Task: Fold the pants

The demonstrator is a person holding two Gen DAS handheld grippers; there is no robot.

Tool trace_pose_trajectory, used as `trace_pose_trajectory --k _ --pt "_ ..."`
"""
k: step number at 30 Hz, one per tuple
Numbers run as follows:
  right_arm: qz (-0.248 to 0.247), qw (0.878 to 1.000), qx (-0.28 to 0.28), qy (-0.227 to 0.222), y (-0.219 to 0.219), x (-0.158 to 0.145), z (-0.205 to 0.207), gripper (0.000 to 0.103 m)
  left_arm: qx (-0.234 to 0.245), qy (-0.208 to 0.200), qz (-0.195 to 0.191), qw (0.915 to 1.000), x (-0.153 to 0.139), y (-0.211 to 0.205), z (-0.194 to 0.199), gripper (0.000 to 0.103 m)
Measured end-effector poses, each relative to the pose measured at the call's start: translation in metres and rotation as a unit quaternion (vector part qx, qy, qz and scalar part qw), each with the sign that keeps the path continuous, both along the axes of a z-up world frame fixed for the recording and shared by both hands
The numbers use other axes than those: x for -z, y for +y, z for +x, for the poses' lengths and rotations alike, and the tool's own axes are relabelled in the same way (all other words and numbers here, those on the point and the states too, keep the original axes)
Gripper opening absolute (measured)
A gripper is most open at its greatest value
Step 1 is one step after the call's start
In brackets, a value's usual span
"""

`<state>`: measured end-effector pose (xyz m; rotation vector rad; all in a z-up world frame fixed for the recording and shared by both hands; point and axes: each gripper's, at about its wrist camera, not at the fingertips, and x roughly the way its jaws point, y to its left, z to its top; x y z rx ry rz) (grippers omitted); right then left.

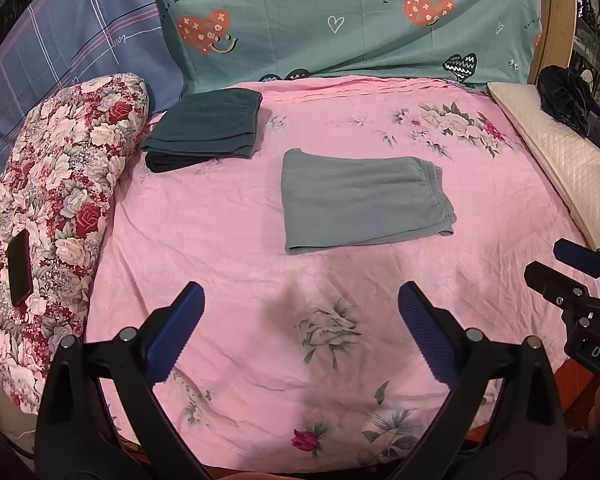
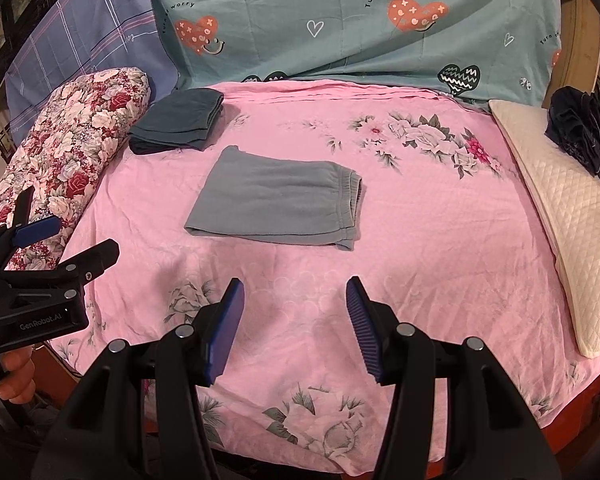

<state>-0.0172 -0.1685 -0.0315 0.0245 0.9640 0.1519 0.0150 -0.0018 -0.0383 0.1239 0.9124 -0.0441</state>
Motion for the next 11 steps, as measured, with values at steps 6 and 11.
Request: trace_pose_trajectory --k 6,11 --pt "0.002 1.0 0.0 0.003 -0.0018 0.0021 0.0015 0.054 -0.002 0.001 -0.001 1.0 0.0008 0.0 0.0002 0.099" --pt "0.001 1.0 0.0 0.005 -0.0001 0.0044 0.0009 0.054 0.006 -0.001 -0.013 0.9999 0.0007 -0.0012 0.0 0.099"
